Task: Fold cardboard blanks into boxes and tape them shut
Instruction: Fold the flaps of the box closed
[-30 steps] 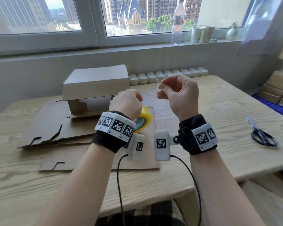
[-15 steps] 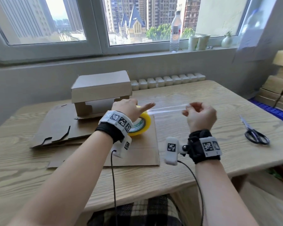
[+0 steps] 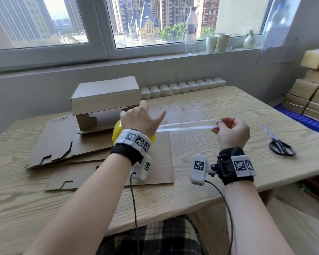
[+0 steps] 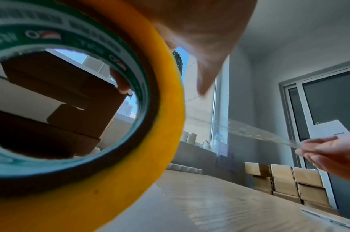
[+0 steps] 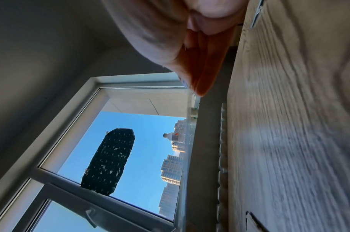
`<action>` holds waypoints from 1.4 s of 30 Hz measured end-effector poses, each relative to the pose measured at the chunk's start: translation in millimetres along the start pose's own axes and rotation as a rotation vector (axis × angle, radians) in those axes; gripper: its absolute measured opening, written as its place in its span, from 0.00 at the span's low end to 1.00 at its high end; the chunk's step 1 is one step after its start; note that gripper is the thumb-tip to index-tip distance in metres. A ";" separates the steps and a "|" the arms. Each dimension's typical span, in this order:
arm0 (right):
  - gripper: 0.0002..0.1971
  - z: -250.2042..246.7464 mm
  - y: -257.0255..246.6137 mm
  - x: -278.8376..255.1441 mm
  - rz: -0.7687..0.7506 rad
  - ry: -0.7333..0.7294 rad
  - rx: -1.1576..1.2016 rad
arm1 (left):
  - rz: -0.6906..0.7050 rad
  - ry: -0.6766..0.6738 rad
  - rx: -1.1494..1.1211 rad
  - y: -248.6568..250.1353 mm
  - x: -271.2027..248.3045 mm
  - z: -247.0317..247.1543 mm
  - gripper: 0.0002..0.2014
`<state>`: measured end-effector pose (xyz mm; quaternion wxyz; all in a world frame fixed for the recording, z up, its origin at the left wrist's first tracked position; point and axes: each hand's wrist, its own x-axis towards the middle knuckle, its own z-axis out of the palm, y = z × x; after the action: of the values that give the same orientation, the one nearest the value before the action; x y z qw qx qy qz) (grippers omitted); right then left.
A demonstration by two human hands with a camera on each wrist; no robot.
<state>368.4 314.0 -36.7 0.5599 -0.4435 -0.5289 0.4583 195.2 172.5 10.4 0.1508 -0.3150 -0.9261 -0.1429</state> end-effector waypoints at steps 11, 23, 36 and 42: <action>0.07 -23.1 27.2 10.5 0.285 0.086 0.025 | -0.079 0.178 -0.225 -69.3 14.8 -17.9 0.08; 0.07 -40.9 29.2 25.3 0.297 0.136 0.069 | -0.054 0.050 -0.103 -65.8 -0.7 -13.8 0.27; 0.14 -41.5 40.3 22.7 0.433 0.171 0.103 | 0.028 0.078 -0.266 -67.9 -4.2 -18.7 0.07; 0.11 -41.9 38.9 27.2 0.422 0.205 0.080 | -0.058 0.072 -0.361 -96.6 1.6 -27.2 0.12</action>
<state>409.0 347.4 -71.8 0.5196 -0.5661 -0.3460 0.5383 138.7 90.1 19.4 0.1206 -0.3049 -0.8880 -0.3223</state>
